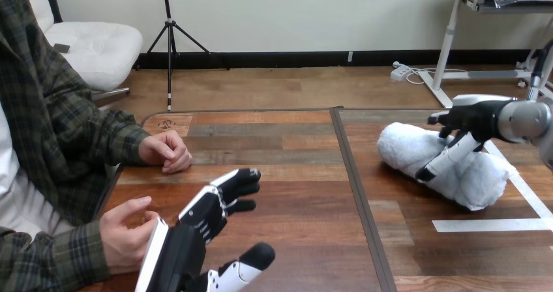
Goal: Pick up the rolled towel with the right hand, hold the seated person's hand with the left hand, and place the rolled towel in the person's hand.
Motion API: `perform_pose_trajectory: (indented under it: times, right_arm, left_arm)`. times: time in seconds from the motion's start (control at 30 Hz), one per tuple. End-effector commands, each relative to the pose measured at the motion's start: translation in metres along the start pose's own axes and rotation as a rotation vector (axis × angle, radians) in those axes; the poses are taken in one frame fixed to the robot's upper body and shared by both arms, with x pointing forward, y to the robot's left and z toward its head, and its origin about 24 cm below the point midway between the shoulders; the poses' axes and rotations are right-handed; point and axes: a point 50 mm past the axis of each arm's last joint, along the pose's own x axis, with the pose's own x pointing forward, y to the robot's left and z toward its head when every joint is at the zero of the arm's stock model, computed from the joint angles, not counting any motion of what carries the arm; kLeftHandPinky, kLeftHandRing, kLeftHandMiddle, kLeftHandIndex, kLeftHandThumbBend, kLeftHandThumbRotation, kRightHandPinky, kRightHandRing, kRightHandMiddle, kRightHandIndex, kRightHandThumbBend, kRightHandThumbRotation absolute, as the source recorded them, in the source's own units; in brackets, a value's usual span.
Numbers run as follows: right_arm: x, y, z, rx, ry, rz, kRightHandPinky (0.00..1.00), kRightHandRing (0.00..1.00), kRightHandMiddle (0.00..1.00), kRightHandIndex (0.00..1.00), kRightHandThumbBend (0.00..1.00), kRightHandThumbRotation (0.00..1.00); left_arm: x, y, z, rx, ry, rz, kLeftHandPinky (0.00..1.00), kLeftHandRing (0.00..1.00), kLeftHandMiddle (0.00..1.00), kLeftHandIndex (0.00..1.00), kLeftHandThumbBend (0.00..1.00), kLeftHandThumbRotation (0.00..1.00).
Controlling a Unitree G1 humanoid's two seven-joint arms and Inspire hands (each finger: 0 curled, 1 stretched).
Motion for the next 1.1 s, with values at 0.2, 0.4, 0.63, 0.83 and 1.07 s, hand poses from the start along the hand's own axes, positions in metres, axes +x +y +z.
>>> perform_pose_trajectory:
  times: [0.2,0.4,0.63,0.83,1.07]
  right_arm:
    - [0.001,-0.016,0.025,-0.029,-0.001,-0.090,0.74,0.87,0.91,1.00,0.98,0.48]
    - [0.005,-0.009,0.027,-0.039,0.005,-0.101,0.79,0.91,0.95,1.00,0.97,0.47]
    - [0.010,-0.001,0.029,-0.064,-0.003,-0.123,0.77,0.89,0.94,1.00,0.98,0.47]
    - [0.014,0.007,0.030,-0.112,0.007,-0.141,0.75,0.89,0.95,0.99,1.00,0.49]
    - [0.018,0.016,0.031,-0.145,0.010,-0.157,0.80,0.92,0.96,0.98,1.00,0.51]
  left_arm:
    - [0.014,-0.004,0.018,-0.039,-0.119,0.008,0.74,0.80,0.81,0.77,0.90,0.60]
    - [0.013,-0.005,0.020,-0.041,-0.123,0.006,0.74,0.80,0.81,0.77,0.90,0.61]
    - [0.013,-0.005,0.021,-0.047,-0.130,0.011,0.74,0.79,0.80,0.76,0.91,0.62]
    - [0.012,-0.005,0.023,-0.042,-0.136,0.018,0.73,0.78,0.79,0.76,0.91,0.62]
    - [0.011,-0.005,0.024,-0.044,-0.136,0.026,0.71,0.77,0.78,0.75,0.92,0.63]
